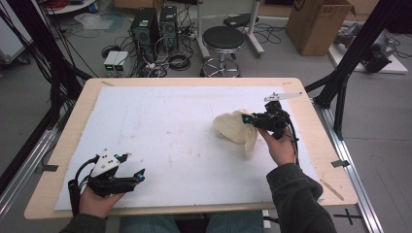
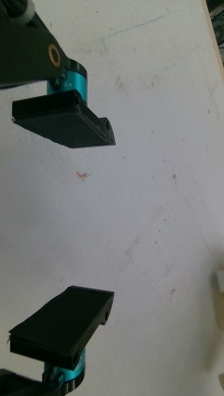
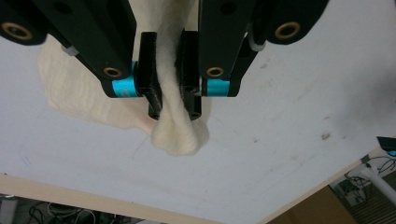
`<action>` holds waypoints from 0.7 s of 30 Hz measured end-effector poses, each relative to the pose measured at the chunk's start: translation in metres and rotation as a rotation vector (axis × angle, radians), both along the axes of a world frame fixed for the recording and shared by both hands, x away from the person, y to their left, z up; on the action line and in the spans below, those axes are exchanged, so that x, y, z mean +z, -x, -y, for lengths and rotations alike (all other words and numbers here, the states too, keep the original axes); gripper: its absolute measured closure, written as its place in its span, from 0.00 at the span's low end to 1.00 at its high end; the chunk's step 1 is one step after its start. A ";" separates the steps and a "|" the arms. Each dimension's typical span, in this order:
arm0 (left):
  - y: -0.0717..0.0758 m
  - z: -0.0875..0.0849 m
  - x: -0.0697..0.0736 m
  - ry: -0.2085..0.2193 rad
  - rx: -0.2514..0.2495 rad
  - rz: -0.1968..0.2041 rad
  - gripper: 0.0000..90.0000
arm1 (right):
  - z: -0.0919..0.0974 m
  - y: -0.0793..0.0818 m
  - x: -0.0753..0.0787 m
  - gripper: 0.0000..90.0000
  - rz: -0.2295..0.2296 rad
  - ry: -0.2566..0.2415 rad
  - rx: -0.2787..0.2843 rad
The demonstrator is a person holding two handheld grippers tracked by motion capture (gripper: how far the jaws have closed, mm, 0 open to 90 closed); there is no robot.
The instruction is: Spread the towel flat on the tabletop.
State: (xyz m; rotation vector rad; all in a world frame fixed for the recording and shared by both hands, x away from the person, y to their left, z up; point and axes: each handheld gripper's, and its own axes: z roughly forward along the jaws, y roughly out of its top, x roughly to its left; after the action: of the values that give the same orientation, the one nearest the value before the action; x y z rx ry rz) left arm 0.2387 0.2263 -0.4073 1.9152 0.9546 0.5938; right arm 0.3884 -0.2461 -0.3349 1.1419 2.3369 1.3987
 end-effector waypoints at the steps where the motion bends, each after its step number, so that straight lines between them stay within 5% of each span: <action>1: 0.001 0.000 0.000 0.002 -0.001 0.001 0.24 | -0.003 0.004 0.002 0.92 0.009 -0.002 0.005; 16: 0.004 0.002 0.001 0.004 -0.002 0.011 0.24 | -0.060 0.034 0.020 0.92 0.067 -0.050 0.138; 21: 0.004 0.001 0.002 -0.001 -0.009 0.014 0.24 | -0.086 0.035 0.018 0.92 0.048 -0.049 0.180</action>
State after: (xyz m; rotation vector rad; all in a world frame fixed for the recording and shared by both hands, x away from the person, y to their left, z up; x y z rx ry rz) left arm 0.2347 0.2253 -0.4055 1.9132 0.9367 0.6014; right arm 0.3538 -0.1596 -0.3173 0.9180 2.4360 1.5324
